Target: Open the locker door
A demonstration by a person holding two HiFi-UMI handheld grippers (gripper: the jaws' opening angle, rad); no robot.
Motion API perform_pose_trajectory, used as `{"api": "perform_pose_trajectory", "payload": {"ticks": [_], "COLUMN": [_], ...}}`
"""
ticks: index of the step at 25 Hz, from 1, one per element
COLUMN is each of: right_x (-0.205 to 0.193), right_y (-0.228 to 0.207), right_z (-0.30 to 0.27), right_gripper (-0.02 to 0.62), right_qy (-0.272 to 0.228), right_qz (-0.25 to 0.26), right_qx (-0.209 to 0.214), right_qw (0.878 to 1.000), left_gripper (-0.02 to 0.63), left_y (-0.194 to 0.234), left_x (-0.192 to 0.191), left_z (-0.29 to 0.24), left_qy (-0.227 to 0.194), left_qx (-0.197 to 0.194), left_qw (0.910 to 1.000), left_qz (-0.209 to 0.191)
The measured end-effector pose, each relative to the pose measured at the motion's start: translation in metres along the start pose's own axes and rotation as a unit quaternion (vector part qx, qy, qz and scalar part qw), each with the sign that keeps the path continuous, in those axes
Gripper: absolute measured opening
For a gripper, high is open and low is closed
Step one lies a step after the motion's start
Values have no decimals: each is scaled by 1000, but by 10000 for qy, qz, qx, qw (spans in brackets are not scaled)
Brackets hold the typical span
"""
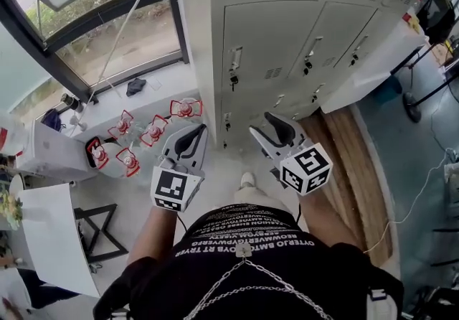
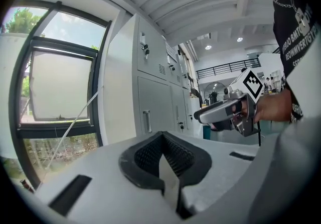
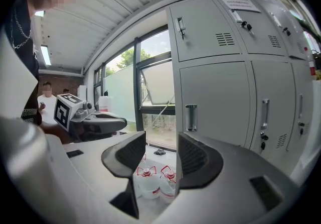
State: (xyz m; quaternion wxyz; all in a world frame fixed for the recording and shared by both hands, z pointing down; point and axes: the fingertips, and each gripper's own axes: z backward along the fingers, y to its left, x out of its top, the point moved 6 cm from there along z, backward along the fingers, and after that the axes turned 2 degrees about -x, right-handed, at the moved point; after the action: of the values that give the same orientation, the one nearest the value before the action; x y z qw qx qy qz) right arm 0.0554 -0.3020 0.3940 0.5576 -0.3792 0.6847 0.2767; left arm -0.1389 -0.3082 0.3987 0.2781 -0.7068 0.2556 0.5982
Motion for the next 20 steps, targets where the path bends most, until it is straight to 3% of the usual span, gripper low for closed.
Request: {"api": "perform_pose_trajectory", "payload": {"ticks": [9,20], "right_x": [14,7], "right_y": [-59,-97], "right_z": [-58,-131], "right_gripper": [193,192], "right_qy": [-59,139], "right_qz": [85,46], "right_qx": [556,1253], "right_qw": [9984,9920], "left_gripper": [-2,-2], "left_y": [19,32], "left_x": [3,-3], "left_z": [-49,-84], "left_qy": [145,389], "left_qx": [550,1106], "left_qw": [9983,9929], "left_qz": [91,208]}}
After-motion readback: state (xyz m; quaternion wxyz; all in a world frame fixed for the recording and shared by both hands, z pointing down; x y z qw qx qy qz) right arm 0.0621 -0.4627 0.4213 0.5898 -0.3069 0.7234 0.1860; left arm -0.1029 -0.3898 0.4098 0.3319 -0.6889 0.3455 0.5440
